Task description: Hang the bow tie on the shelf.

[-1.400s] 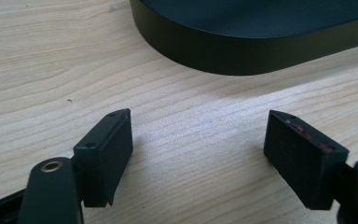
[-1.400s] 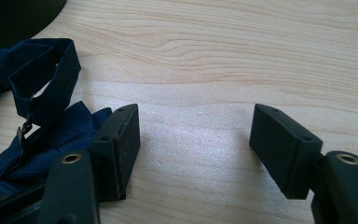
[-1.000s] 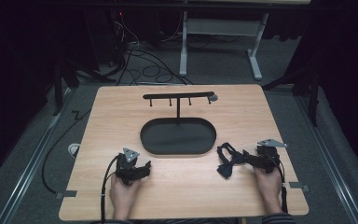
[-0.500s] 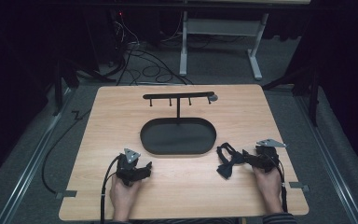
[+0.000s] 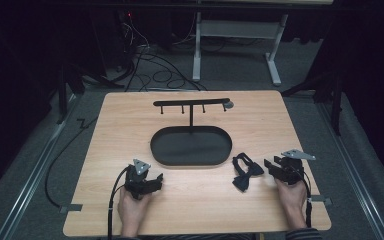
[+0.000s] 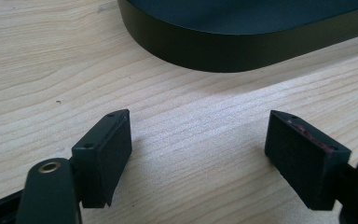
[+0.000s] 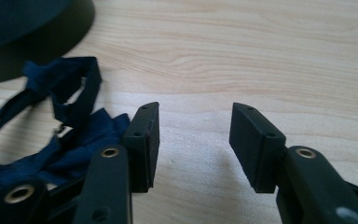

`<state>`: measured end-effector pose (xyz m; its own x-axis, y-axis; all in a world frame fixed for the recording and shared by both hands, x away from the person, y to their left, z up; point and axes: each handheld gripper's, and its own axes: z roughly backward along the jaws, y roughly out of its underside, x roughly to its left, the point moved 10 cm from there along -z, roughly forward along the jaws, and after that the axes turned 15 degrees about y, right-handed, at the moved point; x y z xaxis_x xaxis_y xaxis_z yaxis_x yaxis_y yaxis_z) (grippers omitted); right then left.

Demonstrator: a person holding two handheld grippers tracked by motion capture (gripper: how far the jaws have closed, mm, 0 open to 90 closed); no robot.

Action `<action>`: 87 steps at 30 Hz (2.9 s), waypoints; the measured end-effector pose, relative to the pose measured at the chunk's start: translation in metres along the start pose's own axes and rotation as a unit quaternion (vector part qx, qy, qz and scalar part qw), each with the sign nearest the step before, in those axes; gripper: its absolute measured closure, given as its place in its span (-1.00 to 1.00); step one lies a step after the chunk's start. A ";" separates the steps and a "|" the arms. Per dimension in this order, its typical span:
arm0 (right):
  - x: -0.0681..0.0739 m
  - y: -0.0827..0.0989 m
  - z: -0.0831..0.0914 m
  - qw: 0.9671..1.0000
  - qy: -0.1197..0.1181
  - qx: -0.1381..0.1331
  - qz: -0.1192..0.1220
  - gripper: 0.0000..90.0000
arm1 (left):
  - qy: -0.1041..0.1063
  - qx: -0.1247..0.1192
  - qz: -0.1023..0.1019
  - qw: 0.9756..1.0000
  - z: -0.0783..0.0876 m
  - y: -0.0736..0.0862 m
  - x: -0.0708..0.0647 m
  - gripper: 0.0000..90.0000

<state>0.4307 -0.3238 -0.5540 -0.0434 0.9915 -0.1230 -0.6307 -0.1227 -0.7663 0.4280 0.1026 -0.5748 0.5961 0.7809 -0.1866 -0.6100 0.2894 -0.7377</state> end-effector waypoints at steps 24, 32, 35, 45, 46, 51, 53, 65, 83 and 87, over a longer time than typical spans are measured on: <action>0.035 -0.027 0.024 0.996 -0.082 -0.016 0.042 0.20 | 0.002 0.000 0.001 1.000 0.000 0.000 0.000 -0.49; 0.055 -0.035 0.013 0.994 -0.094 -0.002 0.063 0.19 | 0.002 0.001 0.000 1.000 0.000 0.000 0.000 -0.49; 0.061 -0.037 0.006 0.993 -0.098 0.004 0.067 0.18 | 0.002 0.001 0.000 1.000 0.000 0.000 0.000 -0.49; 0.069 -0.030 -0.013 0.992 -0.098 0.034 0.074 0.31 | 0.002 0.001 0.000 1.000 0.000 0.000 -0.001 -0.49; 0.069 -0.030 -0.013 0.992 -0.098 0.034 0.074 0.31 | 0.002 0.001 0.000 1.000 0.000 0.000 -0.001 -0.49; 0.071 -0.027 -0.016 0.990 -0.102 0.043 0.084 0.60 | 0.002 0.001 0.000 1.000 0.000 0.000 -0.001 -0.49; 0.072 -0.026 -0.016 0.990 -0.102 0.042 0.088 0.68 | 0.003 0.002 -0.001 1.000 0.000 0.000 -0.001 -0.49; 0.076 -0.024 -0.015 0.988 -0.120 0.039 0.091 1.00 | 0.002 0.001 -0.001 1.000 0.000 0.000 -0.001 -0.50; 0.069 -0.038 0.013 0.987 -0.135 -0.028 0.081 1.00 | 0.002 0.001 -0.001 1.000 0.000 0.000 -0.001 -0.50; 0.070 -0.040 0.018 0.986 -0.136 -0.036 0.092 1.00 | 0.003 0.001 -0.001 1.000 0.000 0.000 -0.001 -0.50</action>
<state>0.4385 -0.2488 -0.5205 -0.3647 0.9261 -0.0969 -0.5368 -0.2942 -0.7907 0.4271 0.1022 -0.5749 0.6003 0.7774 -0.1879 -0.6098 0.2928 -0.7365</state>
